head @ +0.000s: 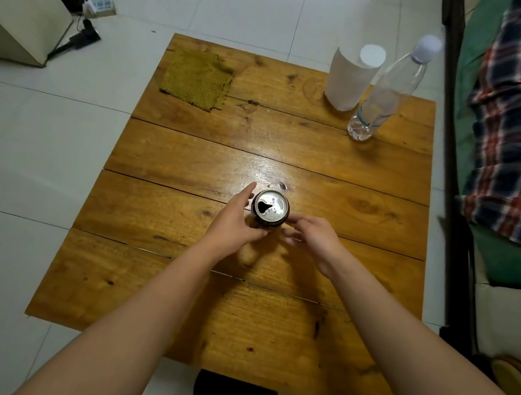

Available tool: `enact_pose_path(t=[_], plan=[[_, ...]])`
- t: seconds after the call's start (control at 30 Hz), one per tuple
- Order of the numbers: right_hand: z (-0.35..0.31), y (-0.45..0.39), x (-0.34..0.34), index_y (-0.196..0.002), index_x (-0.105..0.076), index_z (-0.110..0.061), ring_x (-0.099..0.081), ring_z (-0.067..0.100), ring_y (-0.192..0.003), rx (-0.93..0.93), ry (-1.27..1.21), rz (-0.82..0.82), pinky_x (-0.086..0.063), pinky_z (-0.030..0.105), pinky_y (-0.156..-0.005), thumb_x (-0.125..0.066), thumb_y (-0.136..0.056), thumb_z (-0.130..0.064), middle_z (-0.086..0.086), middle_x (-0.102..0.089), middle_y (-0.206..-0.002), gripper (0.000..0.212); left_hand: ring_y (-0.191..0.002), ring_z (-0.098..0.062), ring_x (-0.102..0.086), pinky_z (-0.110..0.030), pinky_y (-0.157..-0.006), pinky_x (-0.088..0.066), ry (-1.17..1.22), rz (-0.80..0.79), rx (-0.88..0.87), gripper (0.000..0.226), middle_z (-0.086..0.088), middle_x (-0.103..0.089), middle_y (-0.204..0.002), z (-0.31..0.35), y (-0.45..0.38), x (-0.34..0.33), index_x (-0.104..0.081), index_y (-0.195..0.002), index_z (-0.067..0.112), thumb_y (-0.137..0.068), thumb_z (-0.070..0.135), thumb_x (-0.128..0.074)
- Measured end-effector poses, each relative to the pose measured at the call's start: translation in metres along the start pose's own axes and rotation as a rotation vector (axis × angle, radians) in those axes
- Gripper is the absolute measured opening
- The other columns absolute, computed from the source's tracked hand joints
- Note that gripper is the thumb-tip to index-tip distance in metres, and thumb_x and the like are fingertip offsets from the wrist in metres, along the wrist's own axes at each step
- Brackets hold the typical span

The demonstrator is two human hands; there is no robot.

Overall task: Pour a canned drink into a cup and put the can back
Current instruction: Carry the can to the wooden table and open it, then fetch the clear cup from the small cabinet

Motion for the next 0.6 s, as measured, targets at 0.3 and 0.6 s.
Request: enact_pose_path(t=[0.3, 0.6], plan=[[-0.056, 0.068, 0.005, -0.122, -0.055, -0.006, -0.055, 0.021, -0.109, 0.391, 0.717, 0.084, -0.043, 0.034, -0.095, -0.046, -0.089, -0.007, 0.009, -0.057, -0.127, 0.033, -0.125, -0.021, -0.045, -0.04, -0.102, -0.042, -0.212, 0.076, 0.046, 0.077, -0.005, -0.046, -0.139, 0.045, 0.045, 0.068, -0.032, -0.141, 0.024, -0.076, 0.02, -0.073], [-0.119, 0.174, -0.032, -0.132, -0.044, -0.013, -0.048, 0.025, -0.118, 0.856, 1.401, 0.09, -0.043, 0.036, -0.092, -0.047, -0.093, -0.019, 0.007, -0.051, -0.132, 0.04, -0.126, -0.022, -0.046, -0.039, -0.096, -0.047, -0.57, 0.239, 0.009, 0.061, -0.002, -0.044, -0.141, 0.097, 0.145, 0.146, -0.036, -0.14, 0.022, -0.085, 0.025, -0.062]])
Point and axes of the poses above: each hand's wrist, its own y-axis away from the middle knuckle, its own x-axis out of the back of the hand, z = x × y, the point moved 2 cm from there along -y, towards the middle knuckle
